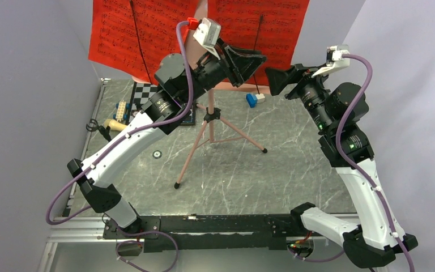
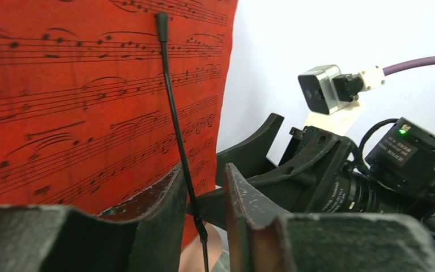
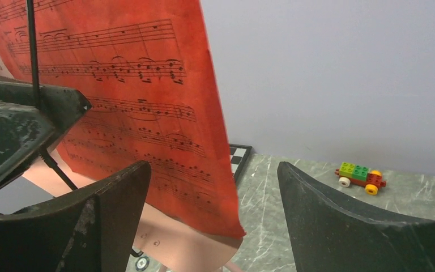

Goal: Pack up the instrument practice props

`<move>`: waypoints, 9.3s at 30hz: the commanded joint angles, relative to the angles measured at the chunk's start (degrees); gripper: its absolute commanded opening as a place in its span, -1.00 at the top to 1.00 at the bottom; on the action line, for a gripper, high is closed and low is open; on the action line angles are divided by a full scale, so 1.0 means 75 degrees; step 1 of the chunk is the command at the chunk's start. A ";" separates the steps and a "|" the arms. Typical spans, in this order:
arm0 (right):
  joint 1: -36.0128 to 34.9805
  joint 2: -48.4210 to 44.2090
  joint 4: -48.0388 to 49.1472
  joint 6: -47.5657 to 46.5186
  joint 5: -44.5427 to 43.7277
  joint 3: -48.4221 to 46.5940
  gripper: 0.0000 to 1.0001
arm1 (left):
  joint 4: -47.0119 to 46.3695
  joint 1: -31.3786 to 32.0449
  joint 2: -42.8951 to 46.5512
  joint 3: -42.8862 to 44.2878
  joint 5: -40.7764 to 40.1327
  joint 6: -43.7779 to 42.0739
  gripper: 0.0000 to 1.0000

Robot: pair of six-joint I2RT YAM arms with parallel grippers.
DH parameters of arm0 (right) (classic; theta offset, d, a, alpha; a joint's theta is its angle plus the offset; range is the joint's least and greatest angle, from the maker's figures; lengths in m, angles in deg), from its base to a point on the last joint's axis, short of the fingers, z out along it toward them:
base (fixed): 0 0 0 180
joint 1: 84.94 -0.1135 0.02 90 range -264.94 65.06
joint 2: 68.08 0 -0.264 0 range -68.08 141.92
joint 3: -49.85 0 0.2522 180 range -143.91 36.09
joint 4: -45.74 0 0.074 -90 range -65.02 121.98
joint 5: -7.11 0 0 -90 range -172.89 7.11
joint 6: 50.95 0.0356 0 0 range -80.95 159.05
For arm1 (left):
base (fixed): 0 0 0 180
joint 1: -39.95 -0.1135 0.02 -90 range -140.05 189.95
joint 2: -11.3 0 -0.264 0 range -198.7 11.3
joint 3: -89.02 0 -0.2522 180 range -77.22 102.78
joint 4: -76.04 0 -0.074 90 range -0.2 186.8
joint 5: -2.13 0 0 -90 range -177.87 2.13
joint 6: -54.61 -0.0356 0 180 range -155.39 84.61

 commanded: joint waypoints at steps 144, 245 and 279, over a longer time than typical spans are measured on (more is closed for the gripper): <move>0.0552 -0.3691 -0.0372 -0.0073 -0.1866 0.0365 1.00 | -0.1842 0.0078 0.2336 -0.3694 -0.0345 0.1160 -0.99; 0.4904 0.4106 -0.2343 0.2716 0.0660 0.1299 -0.71 | 0.1426 0.0644 0.9499 -1.1857 -0.2914 0.3219 -0.99; -0.6917 -0.0870 0.1785 -0.0669 -0.4835 0.5202 -0.69 | 0.3325 0.0644 1.0007 -0.7341 -0.5500 -0.1621 -0.99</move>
